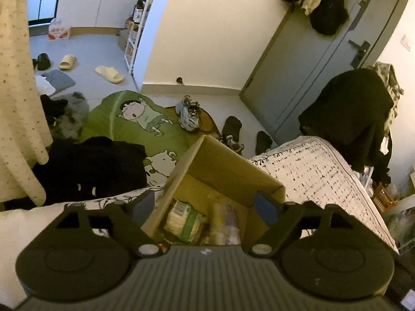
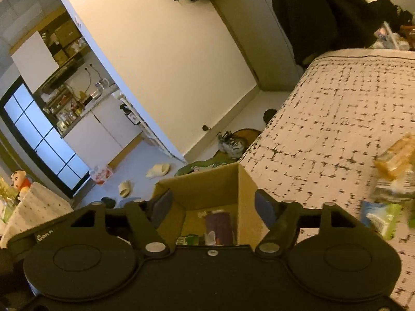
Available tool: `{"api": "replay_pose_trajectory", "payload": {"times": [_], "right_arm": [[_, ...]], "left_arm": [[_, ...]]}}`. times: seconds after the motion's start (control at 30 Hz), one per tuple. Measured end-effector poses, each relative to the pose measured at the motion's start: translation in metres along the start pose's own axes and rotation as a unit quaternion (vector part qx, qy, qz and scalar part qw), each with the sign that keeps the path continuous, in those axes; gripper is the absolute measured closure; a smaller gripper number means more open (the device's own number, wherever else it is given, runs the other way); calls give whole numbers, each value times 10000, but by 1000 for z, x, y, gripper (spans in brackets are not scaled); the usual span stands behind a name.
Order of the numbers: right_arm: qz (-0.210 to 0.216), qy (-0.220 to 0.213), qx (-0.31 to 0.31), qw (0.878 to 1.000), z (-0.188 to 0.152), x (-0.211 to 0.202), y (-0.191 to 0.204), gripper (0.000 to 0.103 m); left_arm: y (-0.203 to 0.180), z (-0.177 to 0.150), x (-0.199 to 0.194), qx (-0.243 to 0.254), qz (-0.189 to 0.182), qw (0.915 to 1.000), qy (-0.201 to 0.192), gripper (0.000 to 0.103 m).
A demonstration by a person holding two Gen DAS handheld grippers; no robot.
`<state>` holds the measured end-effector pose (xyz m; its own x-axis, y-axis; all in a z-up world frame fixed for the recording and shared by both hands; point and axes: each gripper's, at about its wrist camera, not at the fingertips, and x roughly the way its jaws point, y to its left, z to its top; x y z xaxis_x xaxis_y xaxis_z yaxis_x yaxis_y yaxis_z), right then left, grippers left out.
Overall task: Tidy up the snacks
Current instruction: 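Move both tools back from the box to the snack pile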
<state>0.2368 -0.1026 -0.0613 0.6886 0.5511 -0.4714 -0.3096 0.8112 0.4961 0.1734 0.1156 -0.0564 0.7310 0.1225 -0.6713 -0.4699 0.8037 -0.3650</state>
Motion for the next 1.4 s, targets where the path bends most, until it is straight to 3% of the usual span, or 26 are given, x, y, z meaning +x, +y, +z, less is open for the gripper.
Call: {"api": "replay_pose_trajectory", "payload": {"times": [0.13,0.2,0.3,0.57,0.8,1.27,1.4], "right_arm": [[-344,19,-162,9993,0,-14,1,20],[-544,-35,-175,9984,0,-23,0,11],[-700,-83,-190,9973,3,-37,-1,7],[-718,-286,-422,9961,9,-68,3,4],[-632,-398,-508,9959,9,-91,0,4],[-1104,-481,-764,9898,3,-131,-28,1],[-1187,-540,-796,9883,3,-141,-36,0]], "left_arm": [[1,-1,-6,-120,157,9996,192,18],[4,-1,-12,-173,118,9996,178,18],[6,-2,-23,-145,140,9997,132,18],[0,-9,-45,60,102,9999,-8,0],[-5,-13,-62,119,-71,9998,-109,0],[-24,-25,-87,341,-413,9969,-577,0],[-30,-28,-92,416,-506,9963,-559,0]]}}
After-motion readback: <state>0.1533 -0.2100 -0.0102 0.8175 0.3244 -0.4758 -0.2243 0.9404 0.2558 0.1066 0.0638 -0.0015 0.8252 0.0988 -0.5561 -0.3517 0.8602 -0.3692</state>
